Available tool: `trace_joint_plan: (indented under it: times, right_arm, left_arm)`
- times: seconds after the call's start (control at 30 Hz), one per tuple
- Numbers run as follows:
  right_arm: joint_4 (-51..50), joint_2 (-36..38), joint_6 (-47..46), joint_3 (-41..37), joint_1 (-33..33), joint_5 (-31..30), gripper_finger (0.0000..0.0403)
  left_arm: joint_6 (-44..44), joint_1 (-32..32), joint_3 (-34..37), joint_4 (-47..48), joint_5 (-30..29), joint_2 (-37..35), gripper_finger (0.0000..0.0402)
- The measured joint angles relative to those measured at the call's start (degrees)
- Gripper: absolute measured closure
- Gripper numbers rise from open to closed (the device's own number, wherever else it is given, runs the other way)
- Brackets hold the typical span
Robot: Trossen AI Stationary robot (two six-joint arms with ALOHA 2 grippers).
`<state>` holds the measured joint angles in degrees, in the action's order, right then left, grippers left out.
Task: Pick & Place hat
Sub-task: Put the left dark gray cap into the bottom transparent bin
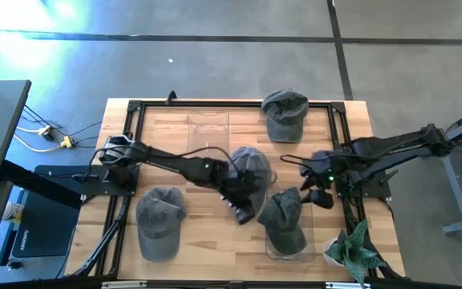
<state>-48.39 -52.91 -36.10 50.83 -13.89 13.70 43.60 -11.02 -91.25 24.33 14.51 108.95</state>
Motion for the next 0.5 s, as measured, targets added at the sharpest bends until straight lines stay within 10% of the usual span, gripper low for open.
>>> trace_joint_plan:
  times: [0.5]
  right_arm:
    - [-0.23, 9.12, -17.84, 0.11, -17.94, -20.34, 0.021]
  left_arm:
    - [18.84, 3.77, 6.06, -19.25, 4.67, 7.45, 0.018]
